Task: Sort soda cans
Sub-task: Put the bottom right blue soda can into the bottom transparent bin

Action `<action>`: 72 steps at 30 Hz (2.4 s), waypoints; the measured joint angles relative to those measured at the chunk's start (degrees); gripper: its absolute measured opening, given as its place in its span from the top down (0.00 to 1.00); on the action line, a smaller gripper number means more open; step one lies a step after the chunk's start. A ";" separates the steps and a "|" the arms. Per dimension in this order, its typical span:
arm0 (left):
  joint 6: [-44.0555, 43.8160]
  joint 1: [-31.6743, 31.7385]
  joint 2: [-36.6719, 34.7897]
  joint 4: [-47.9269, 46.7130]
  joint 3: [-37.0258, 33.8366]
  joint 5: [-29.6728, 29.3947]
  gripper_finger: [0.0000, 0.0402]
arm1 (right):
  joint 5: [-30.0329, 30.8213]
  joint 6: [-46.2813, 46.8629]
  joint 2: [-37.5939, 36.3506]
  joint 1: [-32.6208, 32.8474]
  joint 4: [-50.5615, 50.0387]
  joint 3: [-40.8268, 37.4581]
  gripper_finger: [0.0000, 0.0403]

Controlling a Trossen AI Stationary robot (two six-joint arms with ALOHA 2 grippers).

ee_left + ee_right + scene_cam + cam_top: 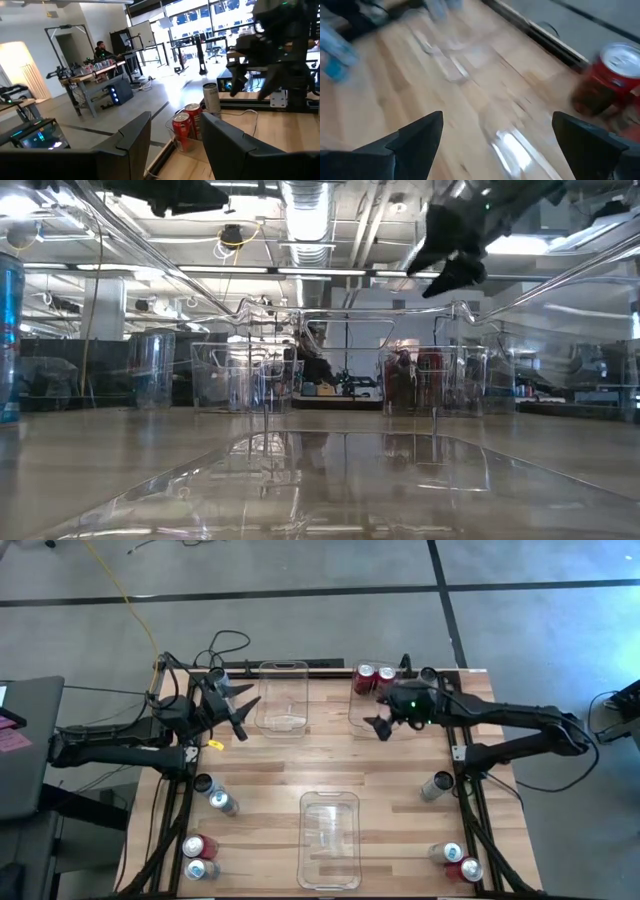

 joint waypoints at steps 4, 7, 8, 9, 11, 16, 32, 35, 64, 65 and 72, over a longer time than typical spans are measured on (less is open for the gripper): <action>0.86 0.13 0.04 -0.06 0.00 0.00 0.59 | 2.61 -0.33 -1.36 6.60 9.82 -2.28 0.03; 1.23 0.13 0.04 -0.08 0.00 0.00 0.59 | 4.97 -1.78 -1.35 10.44 11.90 -2.44 0.03; 1.23 0.13 0.04 -0.06 0.00 0.00 0.59 | 5.98 -2.16 -1.35 11.37 12.19 -2.44 0.03; 1.22 0.13 0.04 -0.03 0.00 0.00 0.59 | 6.78 -2.33 -1.35 12.10 12.27 -2.44 0.03; 1.12 0.13 0.04 -0.08 0.00 0.18 0.59 | 7.92 -2.37 -1.35 13.17 12.02 -2.44 0.03; -0.02 0.13 0.07 -1.30 0.00 3.53 0.59 | 10.53 -3.13 -1.33 16.92 11.95 -2.44 0.03; 0.38 0.13 4.99 4.55 0.00 4.41 0.59 | 10.56 15.60 -4.04 23.48 -18.58 1.29 0.03; 0.73 0.13 6.28 6.12 0.00 4.39 0.59 | 9.73 16.50 -3.89 24.82 -19.37 2.19 0.03; 5.50 0.13 9.01 13.01 0.00 4.21 0.59 | -24.81 77.58 -3.76 59.21 -35.69 11.79 0.03; 5.85 0.13 9.01 13.54 0.00 4.20 0.59 | -23.30 79.64 -3.58 60.58 -35.93 11.79 0.03; 9.94 0.13 9.01 14.69 0.00 4.18 0.59 | -17.50 85.99 -0.06 64.53 -40.36 11.79 0.03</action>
